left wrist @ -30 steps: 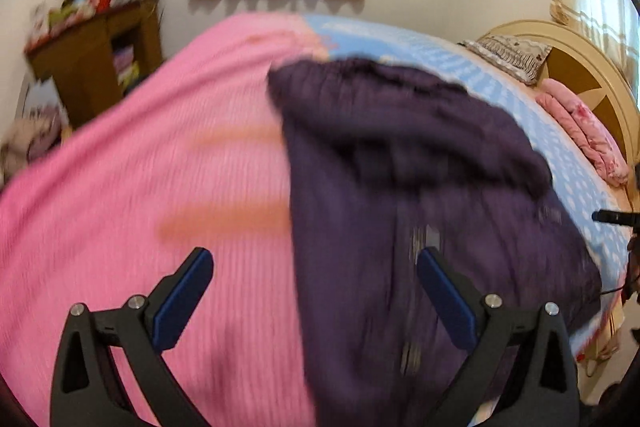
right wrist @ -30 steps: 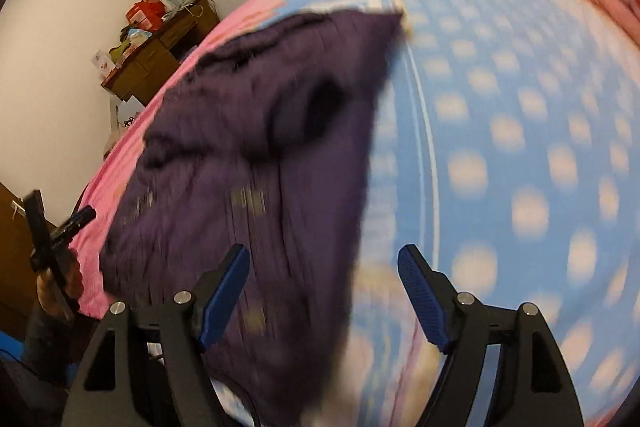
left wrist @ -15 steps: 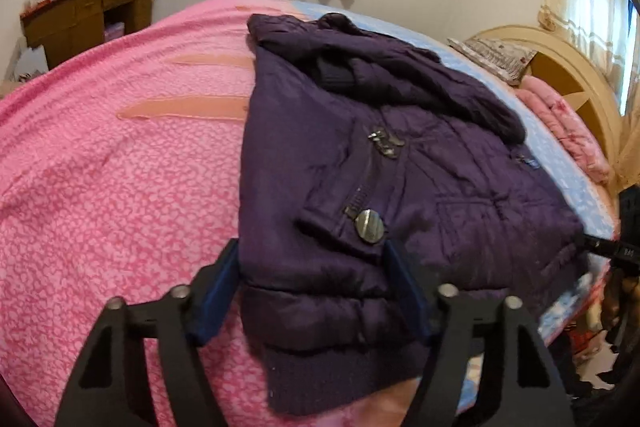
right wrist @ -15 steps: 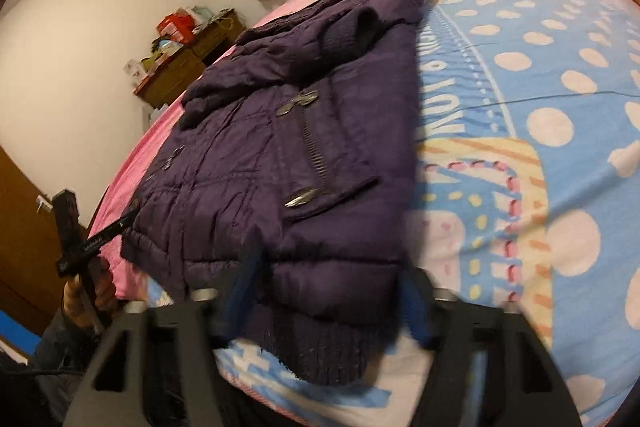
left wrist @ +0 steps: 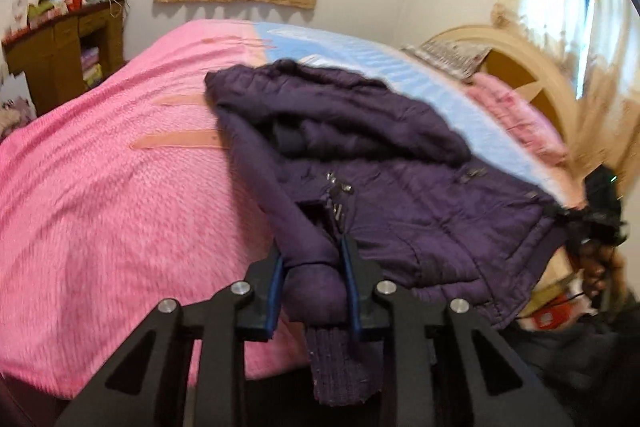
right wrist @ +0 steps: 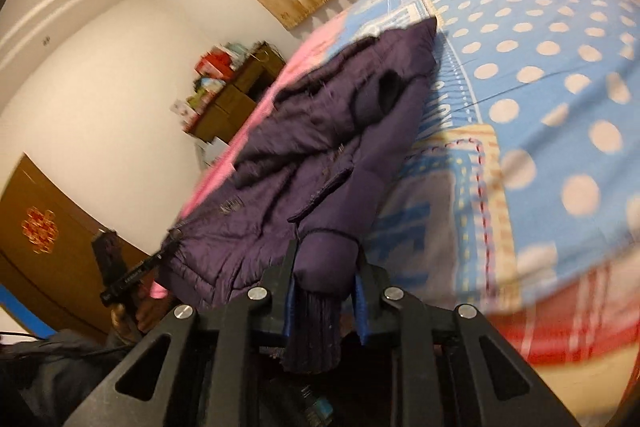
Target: Fold large clothes
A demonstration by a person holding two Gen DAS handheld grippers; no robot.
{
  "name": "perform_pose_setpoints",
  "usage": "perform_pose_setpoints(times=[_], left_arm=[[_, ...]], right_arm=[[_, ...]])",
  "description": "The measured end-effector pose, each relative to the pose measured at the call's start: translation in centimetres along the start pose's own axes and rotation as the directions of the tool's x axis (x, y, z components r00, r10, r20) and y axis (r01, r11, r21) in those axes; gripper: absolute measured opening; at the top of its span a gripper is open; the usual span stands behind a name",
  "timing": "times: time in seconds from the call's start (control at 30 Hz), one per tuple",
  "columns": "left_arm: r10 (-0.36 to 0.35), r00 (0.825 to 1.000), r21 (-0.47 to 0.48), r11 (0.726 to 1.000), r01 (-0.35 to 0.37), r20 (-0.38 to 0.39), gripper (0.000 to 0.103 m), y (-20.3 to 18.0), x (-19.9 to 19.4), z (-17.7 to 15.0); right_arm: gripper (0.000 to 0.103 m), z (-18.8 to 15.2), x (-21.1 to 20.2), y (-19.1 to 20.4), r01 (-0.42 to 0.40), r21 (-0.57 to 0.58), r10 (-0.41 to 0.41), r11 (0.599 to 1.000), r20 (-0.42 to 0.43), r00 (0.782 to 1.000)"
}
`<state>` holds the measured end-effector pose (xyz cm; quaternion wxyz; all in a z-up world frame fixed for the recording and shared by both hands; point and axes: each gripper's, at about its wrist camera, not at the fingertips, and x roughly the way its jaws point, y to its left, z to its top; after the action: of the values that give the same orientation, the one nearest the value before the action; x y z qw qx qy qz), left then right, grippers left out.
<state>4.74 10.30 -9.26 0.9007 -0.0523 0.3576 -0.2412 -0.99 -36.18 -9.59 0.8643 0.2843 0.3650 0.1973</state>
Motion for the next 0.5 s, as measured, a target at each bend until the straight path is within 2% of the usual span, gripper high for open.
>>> perform_pose_setpoints(times=[0.13,0.23,0.4,0.5], left_arm=[[-0.073,0.996,-0.049,0.996,0.075,0.044,0.025,-1.0,-3.9,0.4],[-0.092,0.989,-0.053,0.994,0.099,0.112,0.024,-2.0,-6.2,2.3],[-0.115,0.974,-0.027,0.992,0.122,0.194,0.024,-2.1,-5.0,8.1],[-0.106,0.970,-0.031,0.993,0.116,0.219,0.024,-0.8,-2.9,12.6]], right_arm=[[0.021,-0.1,-4.8,2.5,-0.063,0.011,0.062,0.998,0.087,0.994],[0.021,1.8,-6.5,4.5,-0.100,-0.033,0.104,0.994,0.144,0.984],[0.021,8.2,-5.3,6.3,-0.141,-0.082,0.155,0.987,0.214,0.964],[0.021,13.6,-2.1,6.3,-0.138,-0.062,0.149,0.988,0.239,0.959]])
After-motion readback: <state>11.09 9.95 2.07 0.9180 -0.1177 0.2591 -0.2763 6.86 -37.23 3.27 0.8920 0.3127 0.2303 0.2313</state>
